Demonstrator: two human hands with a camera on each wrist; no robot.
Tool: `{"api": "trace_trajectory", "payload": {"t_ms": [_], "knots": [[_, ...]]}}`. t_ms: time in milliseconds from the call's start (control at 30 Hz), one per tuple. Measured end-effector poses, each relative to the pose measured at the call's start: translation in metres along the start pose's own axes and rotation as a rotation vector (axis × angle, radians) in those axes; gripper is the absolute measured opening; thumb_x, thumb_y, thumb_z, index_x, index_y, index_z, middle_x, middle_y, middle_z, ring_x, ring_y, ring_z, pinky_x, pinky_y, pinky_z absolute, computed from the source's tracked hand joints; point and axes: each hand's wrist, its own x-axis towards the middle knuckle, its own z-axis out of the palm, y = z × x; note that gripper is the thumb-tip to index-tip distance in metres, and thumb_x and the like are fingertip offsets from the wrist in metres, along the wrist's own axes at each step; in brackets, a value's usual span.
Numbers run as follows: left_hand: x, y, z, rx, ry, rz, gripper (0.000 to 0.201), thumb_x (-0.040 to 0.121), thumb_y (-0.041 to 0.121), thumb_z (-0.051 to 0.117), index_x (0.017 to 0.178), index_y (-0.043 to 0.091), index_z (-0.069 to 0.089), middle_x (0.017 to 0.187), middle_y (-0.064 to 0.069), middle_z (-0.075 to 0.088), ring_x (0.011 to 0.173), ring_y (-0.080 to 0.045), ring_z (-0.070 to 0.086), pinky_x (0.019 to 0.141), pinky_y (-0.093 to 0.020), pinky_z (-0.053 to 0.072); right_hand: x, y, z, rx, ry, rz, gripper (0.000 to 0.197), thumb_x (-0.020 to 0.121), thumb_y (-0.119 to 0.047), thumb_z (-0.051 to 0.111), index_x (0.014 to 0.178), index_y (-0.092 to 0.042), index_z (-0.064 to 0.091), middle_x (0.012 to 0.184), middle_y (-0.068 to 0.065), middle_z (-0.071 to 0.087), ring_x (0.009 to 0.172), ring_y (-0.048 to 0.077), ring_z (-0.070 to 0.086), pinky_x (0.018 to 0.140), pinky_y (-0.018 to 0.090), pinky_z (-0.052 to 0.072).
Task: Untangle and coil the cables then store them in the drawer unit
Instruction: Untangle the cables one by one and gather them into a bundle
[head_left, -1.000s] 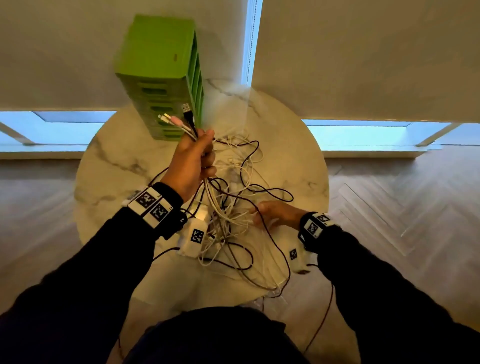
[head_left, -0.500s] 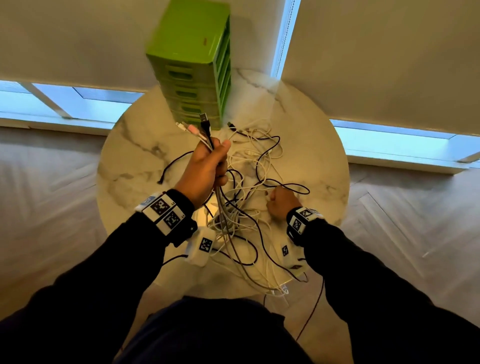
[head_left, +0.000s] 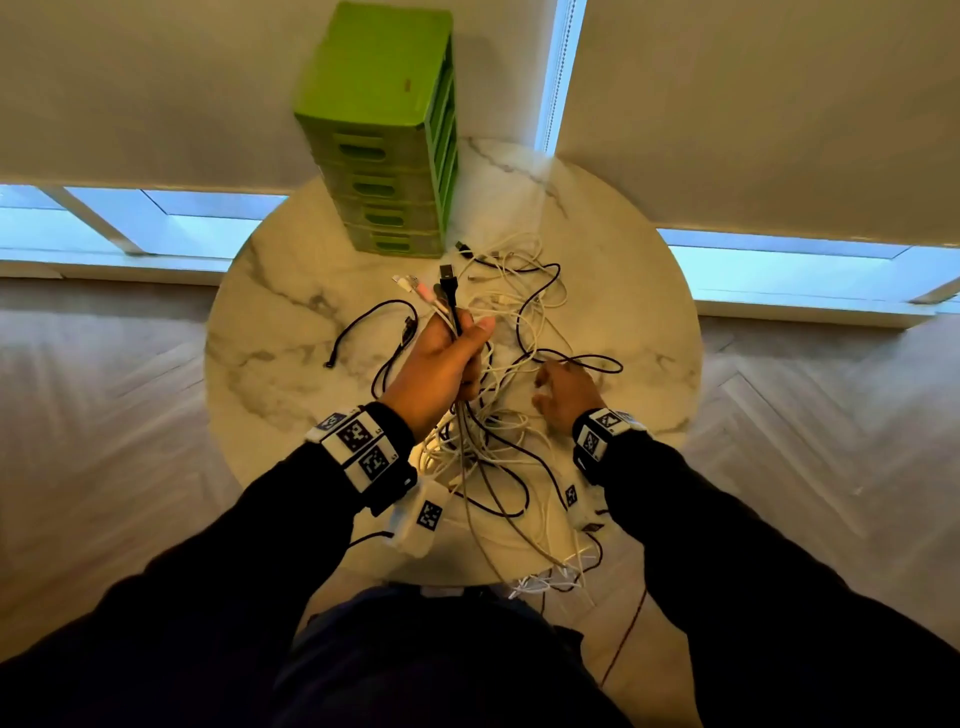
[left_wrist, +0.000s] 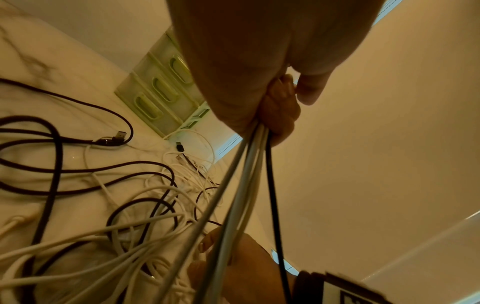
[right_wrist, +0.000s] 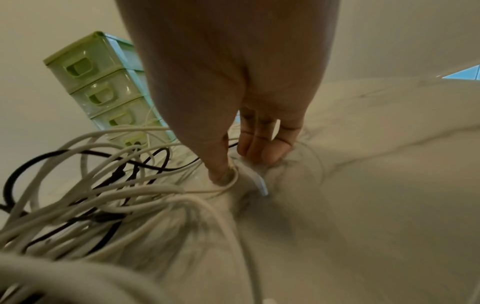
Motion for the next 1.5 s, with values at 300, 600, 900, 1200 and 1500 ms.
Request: {"api": "trace_trajectory", "payload": {"t_ms": [300, 600, 900, 1200, 1500], "knots": [[0.008, -0.009, -0.023, 0.034, 0.023, -0.013, 0.019, 0.103, 0.027, 0.054, 0.086, 0.028, 0.046, 0.064, 0.006, 0.026, 0.052, -0.010, 0.027, 0.051, -0.024, 0.033, -0.030, -0.038, -0.094, 0.689, 0.367, -0.133, 0.018, 0.096, -0.027, 0.066, 0.113, -0.029, 0.067, 0.081, 0.001, 0.060, 0.063, 0.023, 0.071, 0.058, 0.036, 0.060], [0.005, 0.025, -0.005, -0.096, -0.080, 0.035, 0.014, 0.104, 0.034, 0.053, 0.098, 0.021, 0.051, 0.065, 0.006, 0.025, 0.051, -0.009, 0.022, 0.049, -0.024, 0.024, -0.080, -0.112, -0.139, 0.573, 0.265, -0.477, 0.035, 0.085, -0.020, 0.080, 0.118, -0.019, 0.070, 0.070, -0.004, 0.058, 0.069, 0.029, 0.065, 0.066, 0.034, 0.056], [-0.003, 0.026, -0.038, -0.055, -0.126, 0.024, 0.018, 0.104, 0.025, 0.051, 0.088, 0.020, 0.046, 0.062, 0.003, 0.032, 0.048, -0.009, 0.027, 0.045, -0.023, 0.028, -0.100, -0.138, -0.082, 0.737, 0.140, -0.387, 0.024, 0.094, -0.022, 0.069, 0.103, -0.011, 0.050, 0.080, 0.002, 0.072, 0.078, 0.017, 0.068, 0.074, 0.023, 0.051], [0.002, 0.041, -0.071, -0.092, -0.006, 0.113, 0.019, 0.104, 0.035, 0.051, 0.090, 0.027, 0.042, 0.066, 0.010, 0.029, 0.056, -0.008, 0.024, 0.053, -0.024, 0.022, -0.115, -0.162, -0.054, 0.742, 0.174, -0.377, 0.026, 0.108, -0.030, 0.042, 0.104, -0.012, 0.061, 0.070, 0.003, 0.053, 0.070, 0.023, 0.059, 0.077, 0.052, 0.052], [-0.024, 0.030, -0.060, -0.016, -0.182, 0.100, 0.031, 0.092, 0.057, 0.052, 0.113, 0.035, 0.045, 0.069, 0.016, 0.037, 0.058, -0.006, 0.027, 0.057, -0.025, 0.022, -0.102, -0.185, -0.087, 0.232, 0.334, -0.597, 0.017, 0.103, -0.024, 0.053, 0.106, -0.017, 0.069, 0.089, -0.004, 0.068, 0.077, 0.007, 0.058, 0.071, 0.025, 0.047]]}}
